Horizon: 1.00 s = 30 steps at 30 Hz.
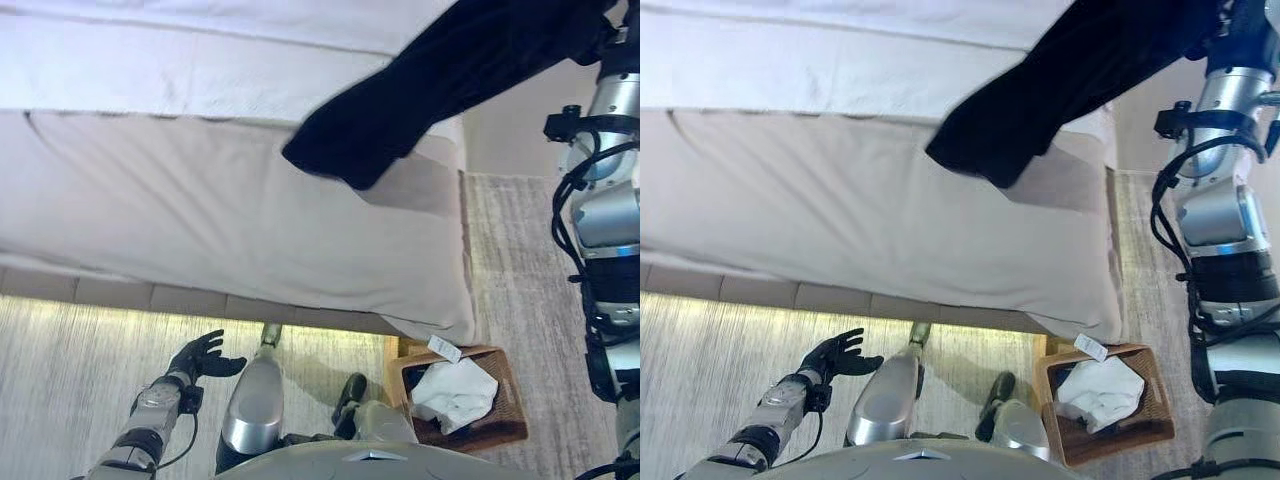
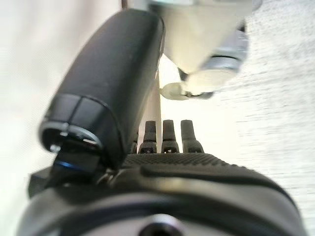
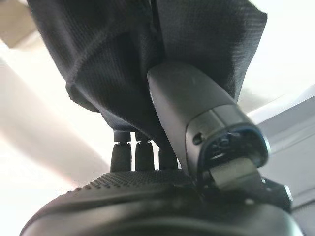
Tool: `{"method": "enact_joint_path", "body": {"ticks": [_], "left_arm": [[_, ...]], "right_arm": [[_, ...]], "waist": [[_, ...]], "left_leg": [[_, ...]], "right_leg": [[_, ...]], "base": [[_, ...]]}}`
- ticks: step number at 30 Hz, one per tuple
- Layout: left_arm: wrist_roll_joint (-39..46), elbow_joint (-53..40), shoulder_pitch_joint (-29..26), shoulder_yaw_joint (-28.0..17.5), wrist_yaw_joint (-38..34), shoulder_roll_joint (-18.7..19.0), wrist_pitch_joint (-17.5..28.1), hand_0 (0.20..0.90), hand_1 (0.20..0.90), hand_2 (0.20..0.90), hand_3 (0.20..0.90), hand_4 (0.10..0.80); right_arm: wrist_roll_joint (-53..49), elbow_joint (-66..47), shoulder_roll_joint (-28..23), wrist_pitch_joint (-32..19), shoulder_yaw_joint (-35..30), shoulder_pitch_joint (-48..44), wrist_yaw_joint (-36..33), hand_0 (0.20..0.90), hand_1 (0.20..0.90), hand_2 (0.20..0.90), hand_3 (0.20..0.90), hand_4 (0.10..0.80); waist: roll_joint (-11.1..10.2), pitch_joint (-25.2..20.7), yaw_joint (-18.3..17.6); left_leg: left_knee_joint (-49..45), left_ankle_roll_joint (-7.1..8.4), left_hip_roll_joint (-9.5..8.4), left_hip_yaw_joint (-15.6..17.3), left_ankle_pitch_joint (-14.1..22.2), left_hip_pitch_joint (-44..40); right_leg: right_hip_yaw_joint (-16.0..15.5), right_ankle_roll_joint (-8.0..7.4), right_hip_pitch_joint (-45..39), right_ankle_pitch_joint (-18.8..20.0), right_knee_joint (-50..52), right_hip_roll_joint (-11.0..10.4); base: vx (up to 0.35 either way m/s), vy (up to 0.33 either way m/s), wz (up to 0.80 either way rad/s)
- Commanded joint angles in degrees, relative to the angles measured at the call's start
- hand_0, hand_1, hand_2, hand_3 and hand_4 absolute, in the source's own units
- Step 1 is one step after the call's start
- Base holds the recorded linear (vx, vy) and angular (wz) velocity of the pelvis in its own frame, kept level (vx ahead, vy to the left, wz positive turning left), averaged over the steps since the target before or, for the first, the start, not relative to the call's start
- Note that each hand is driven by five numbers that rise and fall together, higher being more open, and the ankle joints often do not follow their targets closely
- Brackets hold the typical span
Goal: Pick up the clothes from the bed and place them into the basket
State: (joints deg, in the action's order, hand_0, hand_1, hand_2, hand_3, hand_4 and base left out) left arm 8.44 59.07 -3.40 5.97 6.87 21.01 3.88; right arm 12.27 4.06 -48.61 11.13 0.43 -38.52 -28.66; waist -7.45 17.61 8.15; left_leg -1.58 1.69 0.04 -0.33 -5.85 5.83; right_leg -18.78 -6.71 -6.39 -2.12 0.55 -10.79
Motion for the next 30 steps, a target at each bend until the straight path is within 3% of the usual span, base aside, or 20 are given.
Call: {"method": "enact_joint_path", "body": {"ticks": [1, 11, 20, 30], "left_arm": [[-2.9, 4.68, 3.16, 6.04, 1.6, -2.83, -0.25, 0.9, 0.9, 0.9, 0.9, 0.8], [-3.06, 4.59, 2.02, 8.15, 1.21, -2.37, -3.1, 0.9, 0.9, 0.9, 0.9, 0.8], [-4.33, 4.44, 1.5, 8.38, 3.09, -2.22, -2.87, 0.9, 0.9, 0.9, 0.9, 0.8], [-7.05, 3.53, 2.55, 9.73, 4.53, -1.99, -1.52, 0.9, 0.9, 0.9, 0.9, 0.8]], "right_arm": [[-0.32, -1.91, -9.18, -0.99, -4.34, -0.14, -7.19, 0.3, 0.3, 0.3, 0.2, 0.1], [-3.28, 1.59, -11.16, -0.6, -9.9, 7.99, -8.11, 0.3, 0.3, 0.3, 0.2, 0.1], [-8.28, 4.64, -9.6, -1.16, -12.33, 11.62, -5.24, 0.3, 0.3, 0.3, 0.2, 0.1], [-6.9, 7.42, -8.04, -0.33, -12.28, 15.6, -2.52, 0.3, 0.3, 0.3, 0.2, 0.1]], "waist": [[3.65, -12.68, -2.75], [4.35, -14.33, -9.41], [5.03, -14.54, -12.33], [5.49, -13.1, -13.91]], "left_leg": [[6.5, -1.57, 1.03, 6.04, 7.58, -10.22], [6.58, -1.03, 1.71, 11.62, 9.29, -13.01], [6.58, -0.8, 2.47, 16.29, 9.64, -15.03], [6.37, -0.72, 3.47, 18.07, 9.69, -15.77]], "right_leg": [[1.84, 1.43, 0.85, -0.72, 1.55, 5.16], [7.97, 1.91, 0.97, 1.33, -3.04, 6.81], [8.49, 2.13, 1.17, 2.09, -3.83, 7.5], [9.66, 2.45, 1.82, 1.86, -3.3, 7.88]], "base": [[-0.045, -0.057, -0.42], [-0.041, -0.069, -0.48], [0.013, -0.073, -0.3], [0.023, -0.081, -0.18]]}}
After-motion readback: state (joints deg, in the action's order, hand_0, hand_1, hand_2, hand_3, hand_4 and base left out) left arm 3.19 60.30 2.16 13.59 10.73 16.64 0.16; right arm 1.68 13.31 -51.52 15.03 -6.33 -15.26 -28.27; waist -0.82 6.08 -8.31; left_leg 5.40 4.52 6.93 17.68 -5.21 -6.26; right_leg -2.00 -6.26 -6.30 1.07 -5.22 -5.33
